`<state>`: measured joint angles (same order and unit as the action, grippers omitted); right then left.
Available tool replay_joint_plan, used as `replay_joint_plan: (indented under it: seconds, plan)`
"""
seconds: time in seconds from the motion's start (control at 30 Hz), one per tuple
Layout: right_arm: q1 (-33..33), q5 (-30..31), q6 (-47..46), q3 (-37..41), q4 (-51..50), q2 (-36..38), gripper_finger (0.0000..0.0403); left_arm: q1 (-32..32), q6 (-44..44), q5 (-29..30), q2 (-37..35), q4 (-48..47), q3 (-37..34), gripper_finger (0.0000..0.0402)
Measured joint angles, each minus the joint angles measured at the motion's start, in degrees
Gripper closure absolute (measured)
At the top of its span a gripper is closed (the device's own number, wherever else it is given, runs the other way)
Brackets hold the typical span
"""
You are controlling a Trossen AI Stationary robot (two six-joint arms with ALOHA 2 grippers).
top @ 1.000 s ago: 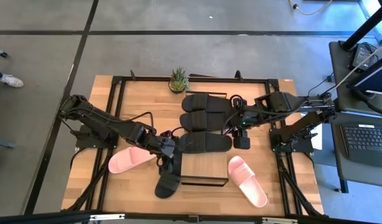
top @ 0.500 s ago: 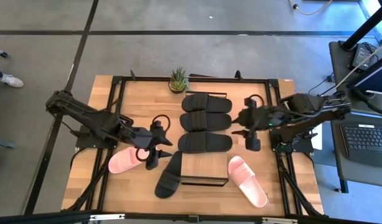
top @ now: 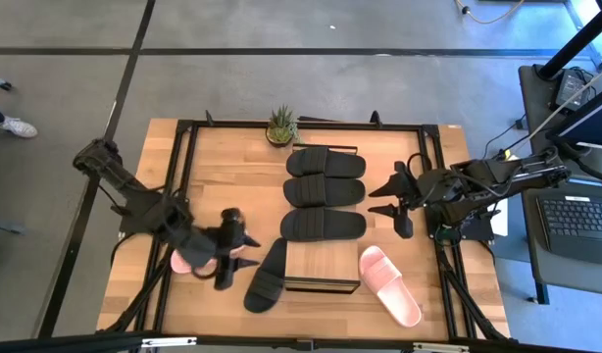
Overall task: Pick and place slides into the shelf
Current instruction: Put the black slipper on the shelf
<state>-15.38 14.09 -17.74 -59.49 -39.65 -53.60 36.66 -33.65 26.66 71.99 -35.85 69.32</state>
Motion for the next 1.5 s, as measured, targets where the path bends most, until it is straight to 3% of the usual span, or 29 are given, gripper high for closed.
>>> replay_joint_plan:
  seconds: [0.2,0.4,0.53,0.7,0.87,1.1,1.27,1.5]
  plan:
    - [3.13,0.02,2.99,3.61,3.65,1.89,0.0216,7.39,-8.81,9.63,2.6,-0.61,0.03,0.0207]
    - [5.95,-0.01,5.42,3.64,4.29,1.96,0.0216,9.16,-13.52,10.33,10.49,-3.06,3.35,0.0207]
    - [7.06,-0.02,6.07,3.64,4.3,1.96,0.0216,9.14,-19.46,8.27,17.71,-13.29,9.18,0.0207]
    - [7.35,-0.13,6.05,3.64,4.26,1.96,0.0216,9.7,-27.21,1.66,27.38,-27.44,17.65,0.0207]
    - [7.35,-0.17,6.09,3.64,4.26,1.95,0.0216,10.72,-30.9,-1.18,35.57,-35.92,24.32,0.0207]
    - [7.35,-0.17,6.41,3.64,4.24,1.95,0.0216,11.45,-32.96,-2.86,41.74,-36.51,26.73,0.0207]
    - [7.35,-0.17,6.43,3.64,3.92,1.95,0.0216,12.52,-39.53,-4.18,43.87,-35.12,26.71,0.0207]
    - [7.35,-0.15,7.82,3.64,3.56,1.94,0.0216,15.42,-41.27,-1.05,43.87,-31.37,26.73,0.0207]
